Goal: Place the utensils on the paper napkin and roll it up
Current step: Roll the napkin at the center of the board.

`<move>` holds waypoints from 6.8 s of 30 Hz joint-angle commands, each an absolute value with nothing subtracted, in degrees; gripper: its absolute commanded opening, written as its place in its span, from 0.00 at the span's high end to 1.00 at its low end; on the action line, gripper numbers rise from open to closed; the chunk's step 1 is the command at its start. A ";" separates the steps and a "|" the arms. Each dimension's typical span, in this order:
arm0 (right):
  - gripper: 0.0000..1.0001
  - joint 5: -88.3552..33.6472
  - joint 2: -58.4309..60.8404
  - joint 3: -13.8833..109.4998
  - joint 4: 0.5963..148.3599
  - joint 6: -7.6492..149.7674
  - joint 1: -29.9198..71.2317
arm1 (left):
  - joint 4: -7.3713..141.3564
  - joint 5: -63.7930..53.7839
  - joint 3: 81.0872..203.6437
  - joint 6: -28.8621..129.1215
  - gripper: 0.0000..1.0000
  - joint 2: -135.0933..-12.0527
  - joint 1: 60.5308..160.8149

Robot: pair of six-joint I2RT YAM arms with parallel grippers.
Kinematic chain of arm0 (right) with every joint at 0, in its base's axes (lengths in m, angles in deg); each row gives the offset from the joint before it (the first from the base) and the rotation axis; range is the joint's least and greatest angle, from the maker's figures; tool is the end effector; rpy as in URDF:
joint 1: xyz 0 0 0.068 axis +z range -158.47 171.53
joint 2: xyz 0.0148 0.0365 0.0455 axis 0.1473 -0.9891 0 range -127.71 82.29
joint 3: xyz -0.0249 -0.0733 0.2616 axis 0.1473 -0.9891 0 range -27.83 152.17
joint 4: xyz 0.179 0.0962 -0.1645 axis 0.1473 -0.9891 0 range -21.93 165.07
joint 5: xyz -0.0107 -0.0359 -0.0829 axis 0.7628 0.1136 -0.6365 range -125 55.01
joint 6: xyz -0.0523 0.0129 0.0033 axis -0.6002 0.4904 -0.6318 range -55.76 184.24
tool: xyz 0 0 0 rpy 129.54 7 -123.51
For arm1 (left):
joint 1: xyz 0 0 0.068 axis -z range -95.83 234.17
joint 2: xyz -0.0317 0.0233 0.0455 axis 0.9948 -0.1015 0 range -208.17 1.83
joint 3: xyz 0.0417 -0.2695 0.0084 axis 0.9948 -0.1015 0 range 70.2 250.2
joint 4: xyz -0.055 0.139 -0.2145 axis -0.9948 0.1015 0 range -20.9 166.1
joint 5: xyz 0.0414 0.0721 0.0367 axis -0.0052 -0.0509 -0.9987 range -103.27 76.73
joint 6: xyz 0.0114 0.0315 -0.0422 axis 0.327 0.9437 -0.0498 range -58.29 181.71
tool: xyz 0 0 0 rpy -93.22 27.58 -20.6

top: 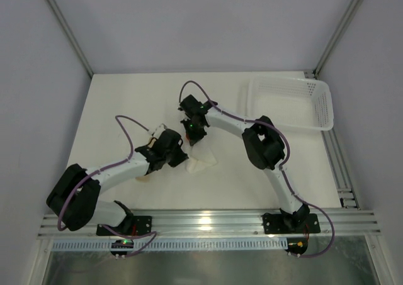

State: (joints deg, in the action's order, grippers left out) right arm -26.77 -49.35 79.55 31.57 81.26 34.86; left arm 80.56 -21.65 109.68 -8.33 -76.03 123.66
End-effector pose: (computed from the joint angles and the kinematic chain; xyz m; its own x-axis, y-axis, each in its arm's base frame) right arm 0.3492 0.3364 0.1636 -0.8540 -0.4076 -0.3232 -0.4901 0.8388 0.2373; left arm 0.2072 -0.1639 0.1832 -0.7244 -0.6080 -0.3249 -0.3644 0.7379 -0.5681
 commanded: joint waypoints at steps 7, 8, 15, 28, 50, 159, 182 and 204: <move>0.96 -24.80 -44.02 79.14 35.95 82.52 35.30 | 80.08 -23.29 109.57 -8.08 1.00 -75.33 123.81; 0.97 -24.02 -43.49 79.05 36.48 82.44 35.21 | 80.00 -23.20 109.57 -8.08 1.00 -75.42 123.81; 0.96 -23.57 -41.64 80.72 36.58 82.44 35.03 | 79.82 -23.02 109.57 -7.99 1.00 -75.69 123.81; 0.96 -25.15 -35.93 69.65 38.60 81.73 34.24 | 79.47 -22.58 110.27 -7.64 1.00 -76.48 123.90; 0.96 -23.04 -35.57 62.35 42.64 82.61 34.24 | 80.08 -22.58 111.50 -7.64 1.00 -75.86 123.81; 0.18 -34.12 -36.54 61.47 39.48 77.16 34.33 | 81.75 -24.69 113.00 -9.04 1.00 -71.64 124.69; 0.25 -33.33 -41.20 61.82 39.39 77.34 34.16 | 76.39 -21.88 116.25 -6.50 1.00 -73.22 124.69; 0.28 -32.27 -44.98 60.07 39.92 76.99 34.16 | 71.12 -18.89 120.82 -5.88 1.00 -81.40 125.31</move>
State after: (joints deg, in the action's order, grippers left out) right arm -33.76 -38.97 62.41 39.59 76.74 34.10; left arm 74.99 -19.99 118.03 -6.34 -80.86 124.77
